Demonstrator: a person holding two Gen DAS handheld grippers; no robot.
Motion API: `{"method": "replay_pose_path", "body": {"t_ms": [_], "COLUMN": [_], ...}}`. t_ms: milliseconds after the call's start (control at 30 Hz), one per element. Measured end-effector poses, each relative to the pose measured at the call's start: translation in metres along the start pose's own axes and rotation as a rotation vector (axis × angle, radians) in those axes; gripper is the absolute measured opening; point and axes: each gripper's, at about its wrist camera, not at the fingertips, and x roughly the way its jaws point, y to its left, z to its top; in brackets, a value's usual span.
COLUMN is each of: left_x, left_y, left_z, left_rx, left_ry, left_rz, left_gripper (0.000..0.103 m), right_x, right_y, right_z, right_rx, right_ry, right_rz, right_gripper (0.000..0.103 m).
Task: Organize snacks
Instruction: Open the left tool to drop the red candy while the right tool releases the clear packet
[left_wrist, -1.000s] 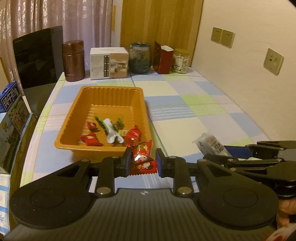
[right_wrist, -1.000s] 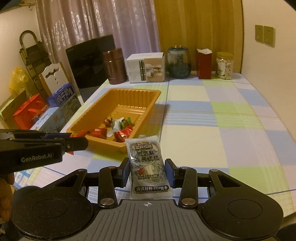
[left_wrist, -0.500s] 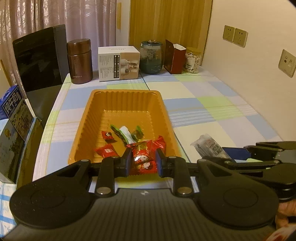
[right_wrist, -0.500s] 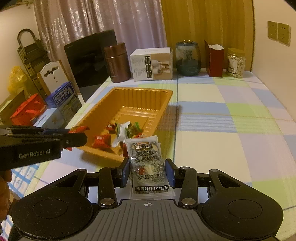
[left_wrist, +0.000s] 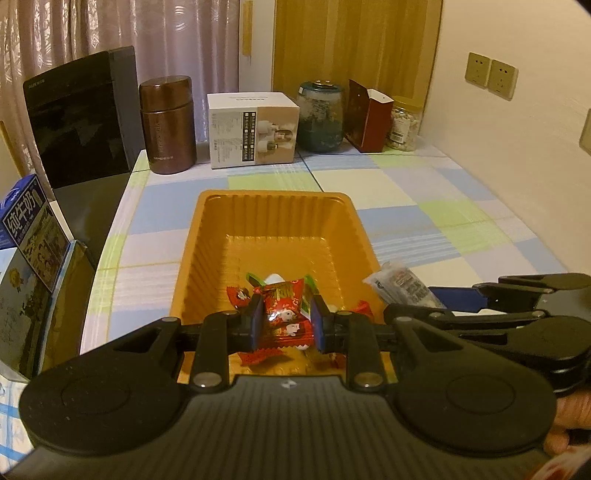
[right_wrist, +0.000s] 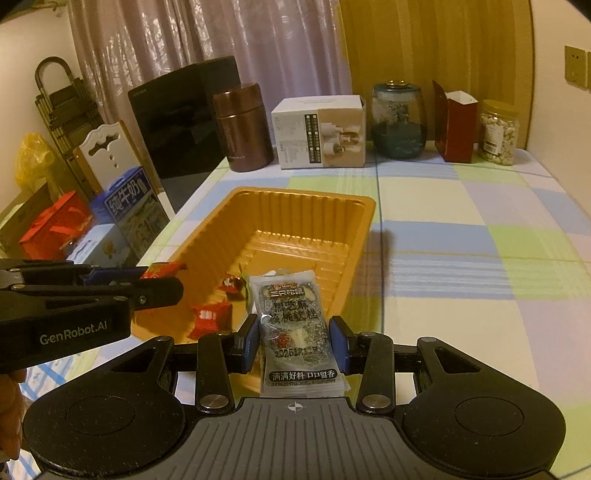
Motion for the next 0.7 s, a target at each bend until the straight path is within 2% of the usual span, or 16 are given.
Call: {"method": "replay_pose_path", "body": {"t_ms": [700], "left_x": [0.043], "left_y": [0.024], "left_z": [0.016], "left_rx": [-0.011], "left_ry": [0.023], "left_rz": [0.018], "left_gripper": [0.024], "right_x": [0.048], "right_y": [-0.002], "right_z": [0.023], "right_rx": [0.005], "right_ry": [0.019], "right_rz": [-0.001], "right_gripper": [0.041]}}
